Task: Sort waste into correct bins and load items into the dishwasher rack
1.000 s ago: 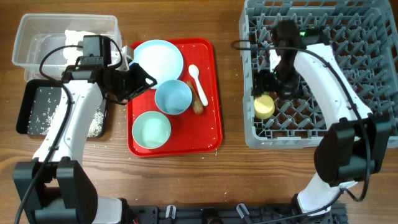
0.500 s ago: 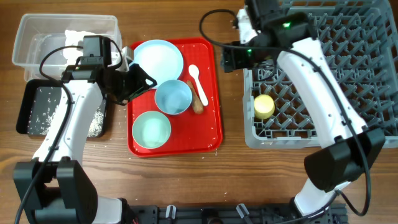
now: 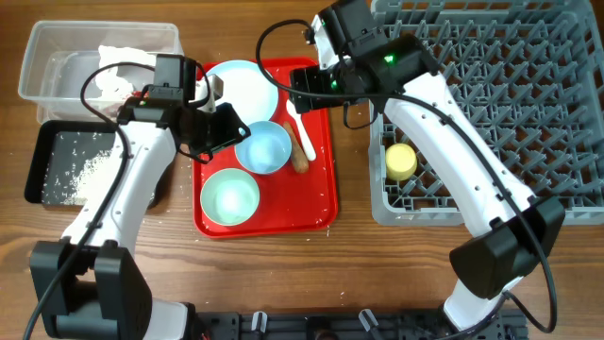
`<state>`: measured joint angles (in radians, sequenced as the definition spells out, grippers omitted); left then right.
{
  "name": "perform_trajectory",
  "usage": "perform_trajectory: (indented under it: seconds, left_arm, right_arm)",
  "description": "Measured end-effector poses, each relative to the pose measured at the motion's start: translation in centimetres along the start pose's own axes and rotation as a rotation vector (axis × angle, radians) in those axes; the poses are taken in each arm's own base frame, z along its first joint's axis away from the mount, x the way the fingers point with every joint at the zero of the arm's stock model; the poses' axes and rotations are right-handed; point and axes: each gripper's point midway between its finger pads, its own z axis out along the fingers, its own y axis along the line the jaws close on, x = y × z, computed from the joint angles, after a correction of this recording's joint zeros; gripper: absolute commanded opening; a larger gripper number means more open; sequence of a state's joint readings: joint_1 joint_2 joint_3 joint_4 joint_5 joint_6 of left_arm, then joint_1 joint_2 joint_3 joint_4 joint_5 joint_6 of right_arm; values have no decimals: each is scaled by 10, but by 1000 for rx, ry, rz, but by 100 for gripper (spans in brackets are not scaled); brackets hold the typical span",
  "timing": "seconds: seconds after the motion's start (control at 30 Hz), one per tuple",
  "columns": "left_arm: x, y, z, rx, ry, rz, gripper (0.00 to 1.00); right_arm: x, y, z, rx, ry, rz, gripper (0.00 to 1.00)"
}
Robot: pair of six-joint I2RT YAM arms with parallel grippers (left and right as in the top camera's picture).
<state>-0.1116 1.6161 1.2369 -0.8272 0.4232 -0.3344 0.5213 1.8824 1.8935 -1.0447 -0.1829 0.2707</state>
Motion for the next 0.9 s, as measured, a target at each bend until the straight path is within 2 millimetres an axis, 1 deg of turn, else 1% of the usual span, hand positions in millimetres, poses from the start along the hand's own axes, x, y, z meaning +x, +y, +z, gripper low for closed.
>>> perform_trajectory:
  seconds: [0.1,0.17,0.27,0.3,0.37,0.4,0.43,0.5,0.53,0.57,0.6,0.67,0.73,0.77,0.8,0.83,0.87,0.9]
  left_arm:
    - [-1,2,0,-12,-5,1,34]
    - [-2,5,0,-31,-12,1,37]
    - [-4,16,-1,-90,-29,-2,39]
    - [-5,19,-1,-108,-35,-3,39]
    - [-8,26,-2,-153,-54,-3,38]
    - [-10,31,-3,-180,-65,-2,38]
    - [-12,36,-4,-210,-78,-2,38]
    - [-17,46,-7,-265,-103,-5,43]
    - [-19,50,-9,-281,-113,-14,49]
    - [-23,56,-12,-294,-126,-31,60]
    - [-28,67,-17,-313,-145,-61,68]
    - [-32,78,-22,-326,-161,-94,80]
    - [-36,87,-27,-338,-174,-123,88]
    - [-37,90,-28,-343,-177,-129,93]
    - [-37,92,-29,-348,-180,-134,97]
    - [-38,93,-30,-352,-183,-138,99]
    - [-38,96,-31,-366,-187,-133,100]
    - [-39,99,-32,-384,-195,-134,100]
  right_arm:
    - [0,-1,6,2,6,21,83]
    - [1,-3,14,6,19,41,81]
    - [0,-5,24,8,25,67,72]
    - [1,-6,29,10,32,80,66]
    - [6,-10,47,21,66,110,57]
    - [11,-11,59,28,90,123,55]
    - [16,-12,72,34,115,135,53]
    - [30,-11,101,44,173,137,50]
    - [36,-9,112,44,198,137,50]
    - [44,-7,124,46,225,131,50]
    - [52,-5,135,48,250,126,49]
    - [62,-4,149,53,286,122,47]
    - [72,-6,161,61,318,123,43]
    - [78,-9,168,69,337,129,39]
    - [81,-11,172,74,348,135,39]
    - [81,-11,173,74,347,138,38]
    - [79,-10,174,71,340,137,33]
    - [78,-10,174,70,337,137,26]
